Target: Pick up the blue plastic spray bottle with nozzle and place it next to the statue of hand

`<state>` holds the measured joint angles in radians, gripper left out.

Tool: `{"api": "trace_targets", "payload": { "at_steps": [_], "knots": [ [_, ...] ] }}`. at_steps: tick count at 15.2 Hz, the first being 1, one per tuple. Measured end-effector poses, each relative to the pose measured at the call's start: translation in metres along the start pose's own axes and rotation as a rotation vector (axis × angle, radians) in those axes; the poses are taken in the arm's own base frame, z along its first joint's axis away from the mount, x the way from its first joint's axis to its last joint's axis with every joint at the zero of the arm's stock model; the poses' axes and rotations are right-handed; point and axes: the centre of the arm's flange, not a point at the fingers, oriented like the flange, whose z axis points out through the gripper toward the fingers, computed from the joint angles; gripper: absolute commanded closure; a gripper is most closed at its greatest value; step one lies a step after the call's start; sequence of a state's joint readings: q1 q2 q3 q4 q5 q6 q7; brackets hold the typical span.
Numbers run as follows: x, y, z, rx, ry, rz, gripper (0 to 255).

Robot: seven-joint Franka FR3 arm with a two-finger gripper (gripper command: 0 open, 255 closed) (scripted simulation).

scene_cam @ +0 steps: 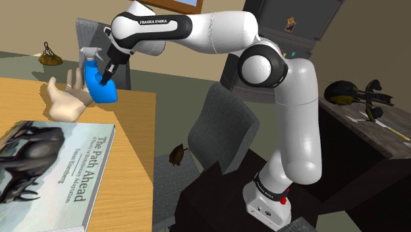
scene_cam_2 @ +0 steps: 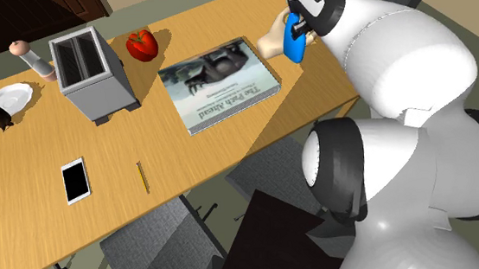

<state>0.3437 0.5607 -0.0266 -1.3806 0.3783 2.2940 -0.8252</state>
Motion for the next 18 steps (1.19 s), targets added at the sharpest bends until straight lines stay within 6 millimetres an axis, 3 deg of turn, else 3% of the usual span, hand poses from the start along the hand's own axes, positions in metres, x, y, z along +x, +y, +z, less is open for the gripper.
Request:
{"api": "trace_targets", "payload": {
  "at_steps": [18],
  "knots": [
    [-0.042, 0.000, 0.085, 0.000, 0.000, 0.000, 255]
  ]
}}
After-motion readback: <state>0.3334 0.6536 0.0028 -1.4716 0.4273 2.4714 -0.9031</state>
